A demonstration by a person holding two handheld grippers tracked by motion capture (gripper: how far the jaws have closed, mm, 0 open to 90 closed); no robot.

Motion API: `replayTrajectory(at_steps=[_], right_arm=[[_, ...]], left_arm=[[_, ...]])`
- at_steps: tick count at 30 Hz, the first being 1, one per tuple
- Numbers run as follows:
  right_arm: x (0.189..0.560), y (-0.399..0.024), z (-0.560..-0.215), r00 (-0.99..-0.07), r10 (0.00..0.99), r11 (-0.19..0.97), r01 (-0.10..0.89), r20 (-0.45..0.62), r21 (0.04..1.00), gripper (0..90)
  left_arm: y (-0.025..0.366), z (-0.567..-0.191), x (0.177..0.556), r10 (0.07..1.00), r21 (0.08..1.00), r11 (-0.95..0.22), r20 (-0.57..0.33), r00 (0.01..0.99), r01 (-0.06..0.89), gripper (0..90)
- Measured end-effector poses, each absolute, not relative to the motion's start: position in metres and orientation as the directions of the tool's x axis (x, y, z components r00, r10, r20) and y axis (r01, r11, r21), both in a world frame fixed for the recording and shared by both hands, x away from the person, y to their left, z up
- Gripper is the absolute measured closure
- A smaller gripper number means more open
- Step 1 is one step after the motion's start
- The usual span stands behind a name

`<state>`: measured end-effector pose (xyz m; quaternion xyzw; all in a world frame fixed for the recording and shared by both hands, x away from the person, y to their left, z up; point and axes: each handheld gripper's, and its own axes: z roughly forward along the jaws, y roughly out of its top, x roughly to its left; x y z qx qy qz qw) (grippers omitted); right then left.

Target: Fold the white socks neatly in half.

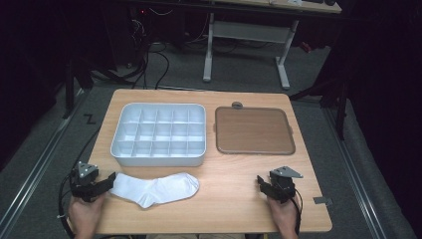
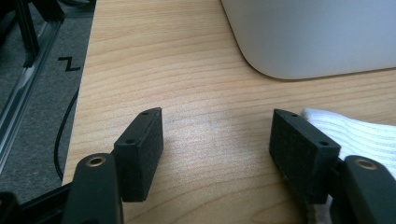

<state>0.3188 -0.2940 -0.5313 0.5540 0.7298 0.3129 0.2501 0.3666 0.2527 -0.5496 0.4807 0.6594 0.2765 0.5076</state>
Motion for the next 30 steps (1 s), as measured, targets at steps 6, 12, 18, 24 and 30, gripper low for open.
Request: replayTrajectory(at_steps=[6,12,18,24,30], right_arm=[[0.3188,-0.2940,-0.5313,-0.261,0.965,0.190,0.652,-0.018,0.734,45.8],[0.3188,-0.2941,-0.5313,-0.261,0.965,0.190,0.652,-0.018,0.734,45.7],[0.3188,-0.2940,-0.5313,-0.261,0.965,0.190,0.652,-0.017,0.734,45.8],[0.3189,-0.2940,-0.5313,-0.261,0.965,0.190,0.652,-0.018,0.734,45.8],[0.3188,-0.2939,-0.5313,-0.260,0.966,0.188,0.653,-0.017,0.734,46.0]], left_arm=[[0.2532,-0.5493,0.3666,0.911,0.849,0.393,-0.412,-0.022,0.352,35.1],[0.2533,-0.5491,0.3666,0.910,0.848,0.395,-0.414,-0.022,0.354,34.7],[0.2535,-0.5491,0.3667,0.909,0.848,0.395,-0.416,-0.020,0.354,34.3],[0.2527,-0.5494,0.3665,0.914,0.851,0.385,-0.405,-0.019,0.358,34.3],[0.2521,-0.5494,0.3667,0.913,0.851,0.386,-0.406,-0.019,0.356,34.1]])
